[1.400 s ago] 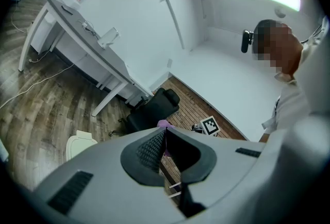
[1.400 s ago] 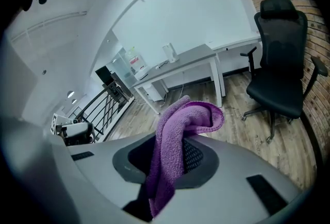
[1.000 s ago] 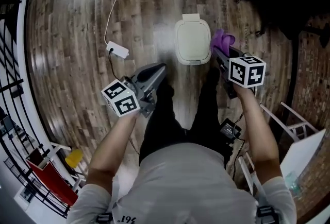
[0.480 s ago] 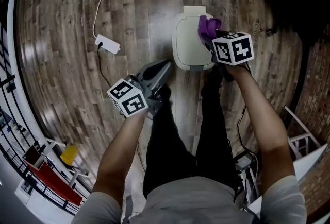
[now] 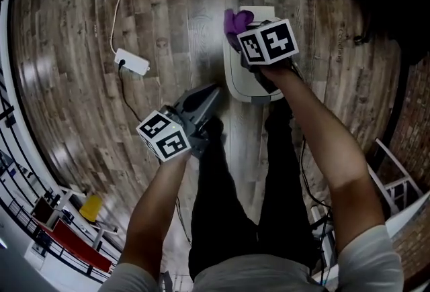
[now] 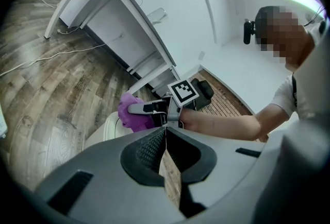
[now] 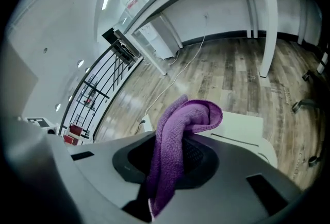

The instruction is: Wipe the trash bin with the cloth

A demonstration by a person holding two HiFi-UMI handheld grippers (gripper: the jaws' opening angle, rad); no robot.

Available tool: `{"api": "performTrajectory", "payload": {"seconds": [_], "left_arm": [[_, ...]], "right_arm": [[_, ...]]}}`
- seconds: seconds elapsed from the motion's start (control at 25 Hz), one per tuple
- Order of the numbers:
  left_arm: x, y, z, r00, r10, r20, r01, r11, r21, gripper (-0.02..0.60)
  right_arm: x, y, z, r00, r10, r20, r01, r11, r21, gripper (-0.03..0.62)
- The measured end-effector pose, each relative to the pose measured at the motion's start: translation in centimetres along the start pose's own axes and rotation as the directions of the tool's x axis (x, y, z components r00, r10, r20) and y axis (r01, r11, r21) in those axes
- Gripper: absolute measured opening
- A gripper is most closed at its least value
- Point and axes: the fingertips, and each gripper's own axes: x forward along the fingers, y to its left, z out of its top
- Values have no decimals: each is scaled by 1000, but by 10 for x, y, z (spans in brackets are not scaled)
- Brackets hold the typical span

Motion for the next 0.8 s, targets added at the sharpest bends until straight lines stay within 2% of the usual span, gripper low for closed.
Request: {"api": "performTrajectory", "payload": {"seconds": [0.16,0.32,0.48,0.8], "left_arm": [[1,11,-2,1000,20,-20,-20,1000,1,5],[10,21,-1,999,28,-39,-27,999,17,5],[24,27,3,998,48,-47,-47,998,29,5],[52,28,4,997,49,-52,-48,999,19,5]], "right_arm": [[36,14,9,999,33,-33,-34,999,-30,77],[53,-10,1,996,6,-90,-4,1000,21,77],[43,-41,-1,996,-31,-84,37,996,79,77],[22,-72,-8,996,-54,-72,61,994,95,77]]}}
